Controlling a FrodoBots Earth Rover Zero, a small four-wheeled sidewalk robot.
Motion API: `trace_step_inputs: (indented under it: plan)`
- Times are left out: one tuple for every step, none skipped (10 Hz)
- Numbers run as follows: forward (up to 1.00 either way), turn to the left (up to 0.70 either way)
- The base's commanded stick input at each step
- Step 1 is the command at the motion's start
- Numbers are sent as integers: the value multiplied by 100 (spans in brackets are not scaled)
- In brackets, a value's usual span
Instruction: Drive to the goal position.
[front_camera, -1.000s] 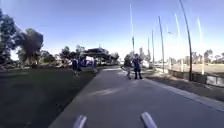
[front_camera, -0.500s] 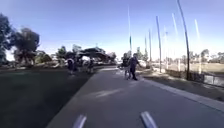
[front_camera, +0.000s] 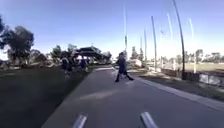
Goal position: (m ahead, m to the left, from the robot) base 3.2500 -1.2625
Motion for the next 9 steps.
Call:
trace_step_inputs:
  plan:
    - [33, -57]
    - [34, -44]
    - [20, -34]
    - [8, -25]
    - [4, -56]
    - [0, -87]
    - [31, -82]
    - [40, -79]
    - [38, -75]
